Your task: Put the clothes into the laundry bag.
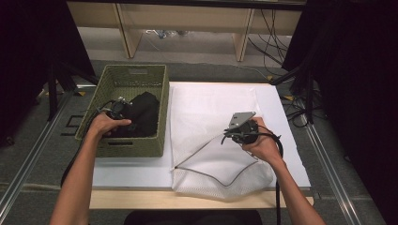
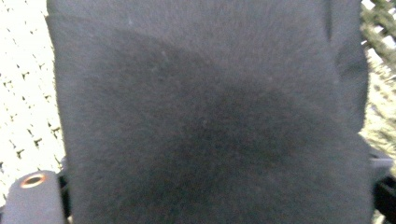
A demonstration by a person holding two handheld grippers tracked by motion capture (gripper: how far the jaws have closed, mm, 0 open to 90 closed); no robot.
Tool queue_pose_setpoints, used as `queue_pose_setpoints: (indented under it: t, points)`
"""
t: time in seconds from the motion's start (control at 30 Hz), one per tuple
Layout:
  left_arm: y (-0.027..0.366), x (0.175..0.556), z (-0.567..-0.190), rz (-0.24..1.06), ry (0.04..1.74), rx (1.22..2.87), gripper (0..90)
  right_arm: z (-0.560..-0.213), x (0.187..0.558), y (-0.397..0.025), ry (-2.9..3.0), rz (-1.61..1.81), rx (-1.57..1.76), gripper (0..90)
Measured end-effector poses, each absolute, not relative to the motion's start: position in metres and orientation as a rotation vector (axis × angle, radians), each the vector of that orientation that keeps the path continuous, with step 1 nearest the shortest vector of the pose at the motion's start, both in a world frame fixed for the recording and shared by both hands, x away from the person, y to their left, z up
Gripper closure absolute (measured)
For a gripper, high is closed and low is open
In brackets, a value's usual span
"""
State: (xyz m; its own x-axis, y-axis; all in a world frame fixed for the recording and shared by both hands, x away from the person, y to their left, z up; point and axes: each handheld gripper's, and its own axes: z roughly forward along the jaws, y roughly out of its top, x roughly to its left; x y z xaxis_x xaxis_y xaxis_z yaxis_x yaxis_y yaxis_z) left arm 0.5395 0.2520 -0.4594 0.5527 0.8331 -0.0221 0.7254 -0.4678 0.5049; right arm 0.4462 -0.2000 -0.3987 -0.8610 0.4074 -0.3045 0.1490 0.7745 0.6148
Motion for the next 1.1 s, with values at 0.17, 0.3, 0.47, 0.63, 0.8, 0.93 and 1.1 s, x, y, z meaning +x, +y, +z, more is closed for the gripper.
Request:
queue_pose_setpoints:
  t: [0.17,0.3,0.47,0.63,0.8,0.93,1.1]
  points:
    - [0.253,0.541,-0.461,0.337,1.286,2.327,11.1,-0.398,0.446,-0.201,2.550,0.821,0.427,88.2]
    - [0.253,0.542,-0.464,0.327,1.317,2.337,7.0,-0.399,0.447,-0.201,2.537,0.813,0.420,88.2]
    - [0.251,0.540,-0.461,0.295,1.277,2.353,21.8,-0.399,0.446,-0.201,2.539,0.824,0.427,88.2]
    - [0.250,0.539,-0.456,0.282,1.255,2.360,45.1,-0.398,0.446,-0.201,2.550,0.823,0.427,88.2]
    - [0.250,0.538,-0.453,0.293,1.250,2.351,57.3,-0.399,0.447,-0.202,2.543,0.834,0.419,88.1]
    - [0.248,0.537,-0.450,0.308,1.243,2.343,61.4,-0.398,0.446,-0.201,2.545,0.843,0.440,88.2]
    - [0.248,0.536,-0.442,0.380,1.234,2.336,63.1,-0.398,0.446,-0.202,2.540,0.841,0.439,88.2]
